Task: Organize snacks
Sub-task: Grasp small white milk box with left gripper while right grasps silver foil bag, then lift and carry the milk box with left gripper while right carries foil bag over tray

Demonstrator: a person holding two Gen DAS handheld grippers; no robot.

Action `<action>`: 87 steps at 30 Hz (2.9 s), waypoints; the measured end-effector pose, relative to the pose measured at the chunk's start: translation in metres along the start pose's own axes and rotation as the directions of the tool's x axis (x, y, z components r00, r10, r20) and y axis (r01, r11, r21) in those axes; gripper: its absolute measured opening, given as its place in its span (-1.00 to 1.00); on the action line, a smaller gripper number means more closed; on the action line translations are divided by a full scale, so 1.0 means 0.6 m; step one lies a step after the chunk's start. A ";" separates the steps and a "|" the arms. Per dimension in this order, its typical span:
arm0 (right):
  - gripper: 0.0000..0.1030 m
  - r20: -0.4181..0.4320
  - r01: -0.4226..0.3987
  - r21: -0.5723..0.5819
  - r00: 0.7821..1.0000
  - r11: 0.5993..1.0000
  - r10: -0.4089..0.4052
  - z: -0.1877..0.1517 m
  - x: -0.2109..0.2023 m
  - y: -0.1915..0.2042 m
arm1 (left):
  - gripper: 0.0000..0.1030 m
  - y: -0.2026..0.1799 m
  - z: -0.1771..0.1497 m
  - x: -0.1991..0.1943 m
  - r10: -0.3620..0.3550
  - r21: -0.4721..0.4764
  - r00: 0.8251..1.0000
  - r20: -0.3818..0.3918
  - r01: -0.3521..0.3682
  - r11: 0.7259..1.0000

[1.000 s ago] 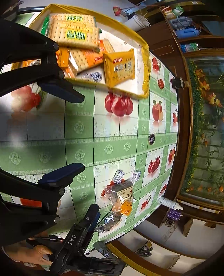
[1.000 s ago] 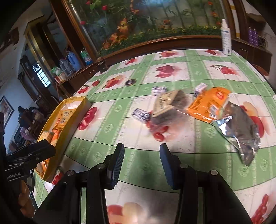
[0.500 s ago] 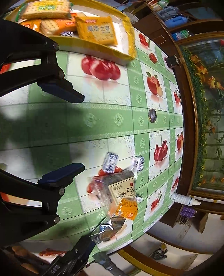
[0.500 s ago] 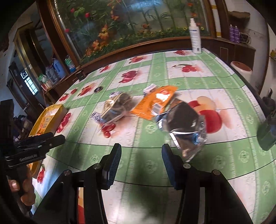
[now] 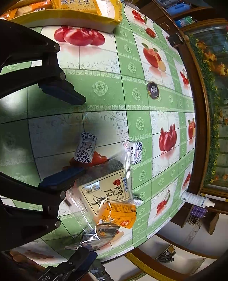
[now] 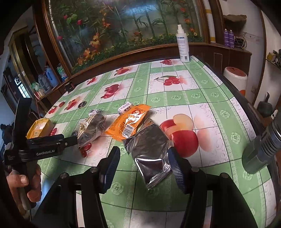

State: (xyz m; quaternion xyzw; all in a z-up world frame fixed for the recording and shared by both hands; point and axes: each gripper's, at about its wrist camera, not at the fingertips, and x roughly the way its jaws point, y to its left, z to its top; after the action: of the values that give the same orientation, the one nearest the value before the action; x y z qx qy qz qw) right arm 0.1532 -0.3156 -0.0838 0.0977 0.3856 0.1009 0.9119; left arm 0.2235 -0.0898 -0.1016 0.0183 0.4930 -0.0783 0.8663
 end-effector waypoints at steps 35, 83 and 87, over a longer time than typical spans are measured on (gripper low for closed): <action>0.18 -0.062 -0.098 -0.087 0.994 0.991 0.093 -0.049 -0.018 0.093 | -0.44 0.097 -0.141 -0.128 -0.034 -0.040 0.993 0.113 0.038 0.998; 0.17 -0.174 -0.408 -0.257 0.911 0.876 0.373 -0.077 0.026 0.447 | -0.43 0.321 -0.226 -0.239 0.302 -0.256 0.937 0.173 -0.254 0.933; 0.17 -0.175 -0.421 -0.269 0.906 0.866 0.386 -0.067 0.036 0.471 | -0.43 0.330 -0.221 -0.237 0.314 -0.257 0.934 0.169 -0.266 0.929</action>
State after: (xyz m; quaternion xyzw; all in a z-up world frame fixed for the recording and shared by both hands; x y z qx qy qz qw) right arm 0.1080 -0.0346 -0.0536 0.0305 0.3889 0.3521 0.8508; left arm 0.0698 0.1367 -0.0564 -0.0173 0.3979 0.1070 0.9110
